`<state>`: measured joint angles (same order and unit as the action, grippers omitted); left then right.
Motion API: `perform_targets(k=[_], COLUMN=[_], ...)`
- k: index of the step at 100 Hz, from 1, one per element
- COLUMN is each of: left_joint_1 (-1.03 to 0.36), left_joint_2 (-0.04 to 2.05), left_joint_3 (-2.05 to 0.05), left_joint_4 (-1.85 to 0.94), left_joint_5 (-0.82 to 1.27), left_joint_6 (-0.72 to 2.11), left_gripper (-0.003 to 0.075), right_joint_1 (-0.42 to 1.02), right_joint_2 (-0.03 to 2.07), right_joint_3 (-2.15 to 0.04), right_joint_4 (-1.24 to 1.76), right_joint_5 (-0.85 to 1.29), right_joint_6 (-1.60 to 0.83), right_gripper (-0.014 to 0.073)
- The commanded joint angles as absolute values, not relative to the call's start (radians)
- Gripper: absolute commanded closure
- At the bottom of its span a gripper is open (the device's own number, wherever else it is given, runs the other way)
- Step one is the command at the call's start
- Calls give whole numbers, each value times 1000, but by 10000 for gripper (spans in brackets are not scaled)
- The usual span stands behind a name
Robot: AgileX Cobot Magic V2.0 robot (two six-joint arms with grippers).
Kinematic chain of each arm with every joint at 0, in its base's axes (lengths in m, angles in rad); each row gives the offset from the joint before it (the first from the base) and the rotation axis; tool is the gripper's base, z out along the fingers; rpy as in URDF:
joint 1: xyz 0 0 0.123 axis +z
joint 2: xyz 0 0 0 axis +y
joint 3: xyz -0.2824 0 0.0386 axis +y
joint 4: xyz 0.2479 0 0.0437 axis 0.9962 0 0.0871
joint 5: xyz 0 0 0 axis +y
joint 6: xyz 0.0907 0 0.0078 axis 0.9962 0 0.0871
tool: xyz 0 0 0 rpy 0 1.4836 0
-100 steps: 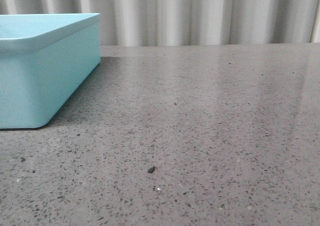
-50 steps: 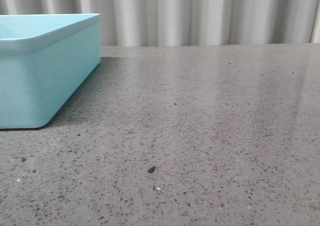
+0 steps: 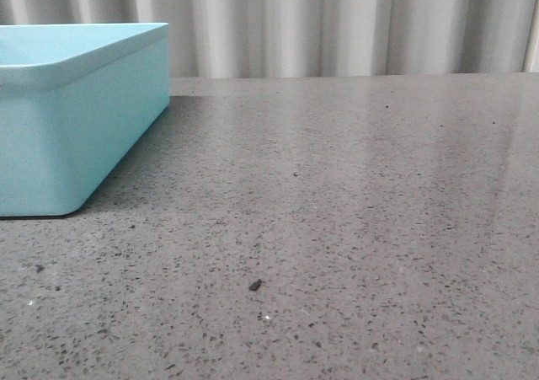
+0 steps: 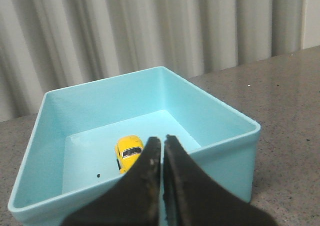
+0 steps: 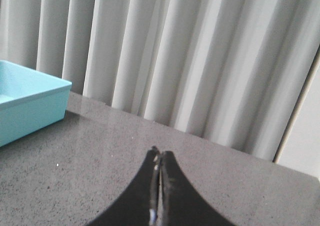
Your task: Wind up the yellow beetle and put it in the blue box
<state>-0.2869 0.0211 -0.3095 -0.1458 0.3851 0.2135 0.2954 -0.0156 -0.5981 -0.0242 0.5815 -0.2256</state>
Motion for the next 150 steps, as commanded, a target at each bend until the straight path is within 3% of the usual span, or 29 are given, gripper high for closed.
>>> perform_targets(k=[1, 24, 68, 75, 118, 150], left_joint_1=[-293, -264, -138, -133, -131, -131], left_joint_2=[37, 8, -35, -35, -35, -35], left_joint_3=[-302, -171, 26, 24, 24, 24], left_joint_4=[-144, -7, -43, -43, -41, -41], left_joint_5=[293, 291, 239, 308, 298, 298], left_joint_6=[204, 204, 204, 204, 204, 204], left_gripper=[741, 741, 741, 741, 741, 741], right_joint_1=[297, 297, 297, 297, 297, 297], right_joint_2=[-3, -3, -3, -3, -3, -3], right_joint_3=[-617, -617, -617, -617, -452, -445], right_joint_4=[-32, -32, -32, -32, -32, -32], right_joint_5=[480, 491, 518, 525, 589, 582], right_joint_6=[-238, -238, -238, -238, -238, -238], right_gripper=[646, 646, 646, 646, 646, 646])
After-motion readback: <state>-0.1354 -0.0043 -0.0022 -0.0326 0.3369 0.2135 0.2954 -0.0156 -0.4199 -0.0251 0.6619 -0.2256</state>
